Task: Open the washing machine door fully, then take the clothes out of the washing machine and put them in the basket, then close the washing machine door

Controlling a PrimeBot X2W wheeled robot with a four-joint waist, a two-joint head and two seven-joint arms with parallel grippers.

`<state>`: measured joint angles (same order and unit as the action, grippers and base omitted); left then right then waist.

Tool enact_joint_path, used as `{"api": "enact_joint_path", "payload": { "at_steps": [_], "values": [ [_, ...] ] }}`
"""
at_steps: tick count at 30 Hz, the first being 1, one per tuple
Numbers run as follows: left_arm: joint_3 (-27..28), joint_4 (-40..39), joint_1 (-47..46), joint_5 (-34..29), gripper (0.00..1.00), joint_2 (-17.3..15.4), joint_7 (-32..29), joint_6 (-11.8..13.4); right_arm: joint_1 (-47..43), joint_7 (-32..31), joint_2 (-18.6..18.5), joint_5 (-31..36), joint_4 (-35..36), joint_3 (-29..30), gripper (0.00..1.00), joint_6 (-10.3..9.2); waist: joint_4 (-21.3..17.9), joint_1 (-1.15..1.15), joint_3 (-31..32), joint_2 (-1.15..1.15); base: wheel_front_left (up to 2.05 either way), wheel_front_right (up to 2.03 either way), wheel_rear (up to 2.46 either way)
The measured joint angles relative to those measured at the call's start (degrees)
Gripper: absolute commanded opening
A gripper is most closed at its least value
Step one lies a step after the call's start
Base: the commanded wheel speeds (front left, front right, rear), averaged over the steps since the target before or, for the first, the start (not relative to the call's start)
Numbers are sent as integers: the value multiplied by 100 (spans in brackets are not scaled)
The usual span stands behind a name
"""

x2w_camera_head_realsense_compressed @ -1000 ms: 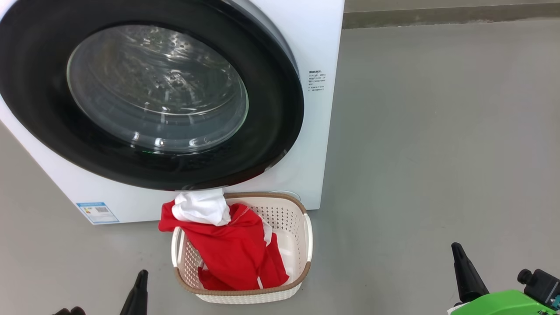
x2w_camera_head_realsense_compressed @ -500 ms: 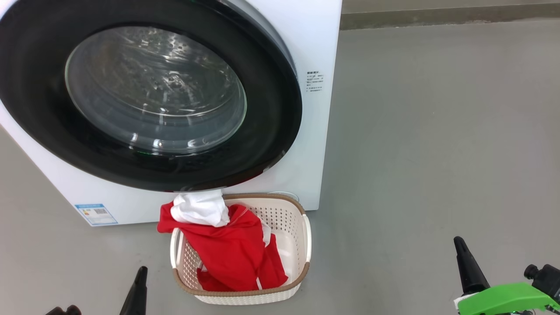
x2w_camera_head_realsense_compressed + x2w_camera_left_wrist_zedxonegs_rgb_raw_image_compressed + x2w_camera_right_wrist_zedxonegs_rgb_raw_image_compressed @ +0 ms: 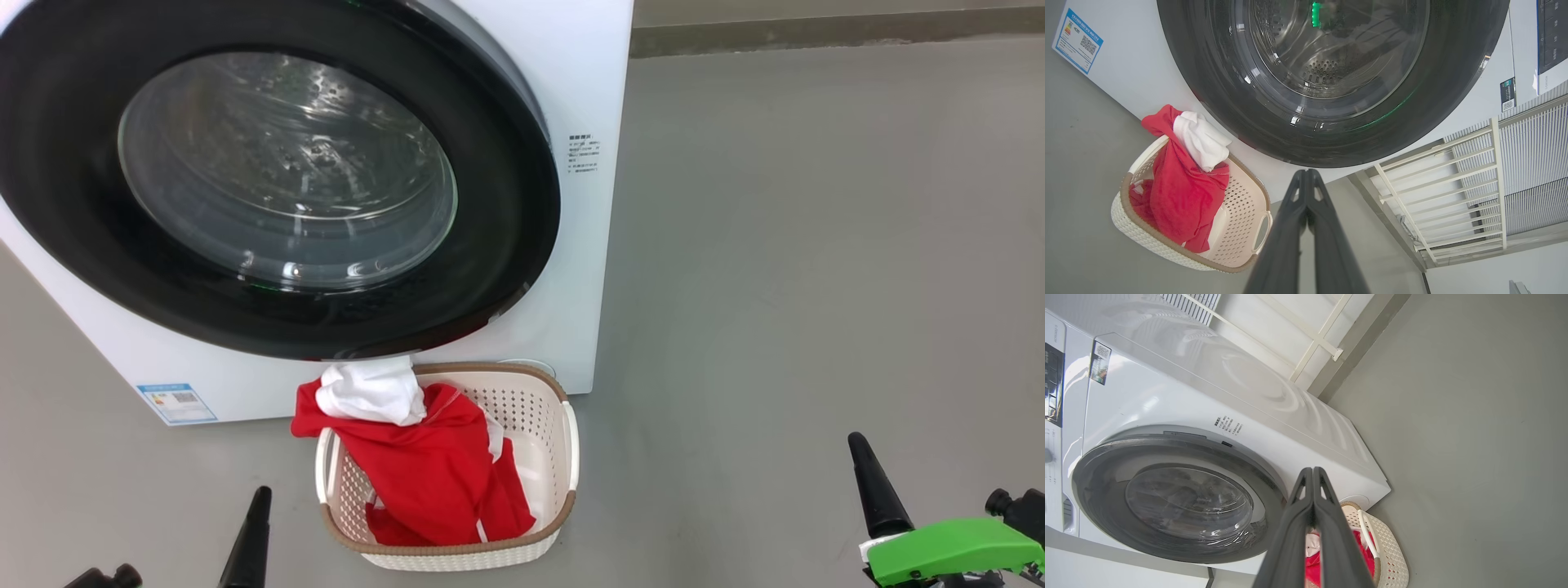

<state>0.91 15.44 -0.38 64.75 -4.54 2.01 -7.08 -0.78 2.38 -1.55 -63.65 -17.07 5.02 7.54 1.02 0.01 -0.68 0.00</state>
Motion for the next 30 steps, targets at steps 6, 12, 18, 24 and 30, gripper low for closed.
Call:
{"api": "enact_joint_path", "payload": {
  "at_steps": [6,12,18,24,30],
  "values": [
    [52,0,-16,312,0,16,-108,0,47,-108,-5,-337,19,16,0,0,-12,0,6,0,0,0,0],
    [86,0,-30,617,0,52,-199,0,129,-197,-16,-672,41,44,0,0,-25,0,12,0,0,0,0],
    [120,-2,-127,946,0,66,-300,0,131,-299,-22,-1001,48,91,0,0,-37,0,19,0,0,0,0],
    [157,-2,-134,1276,0,98,-398,0,176,-412,-26,-1333,53,126,0,-1,-49,0,24,0,0,0,0],
    [207,-2,-171,1610,0,143,-498,0,268,-501,-34,-1667,76,145,0,-1,-62,0,30,0,0,0,0]
  ]
}}
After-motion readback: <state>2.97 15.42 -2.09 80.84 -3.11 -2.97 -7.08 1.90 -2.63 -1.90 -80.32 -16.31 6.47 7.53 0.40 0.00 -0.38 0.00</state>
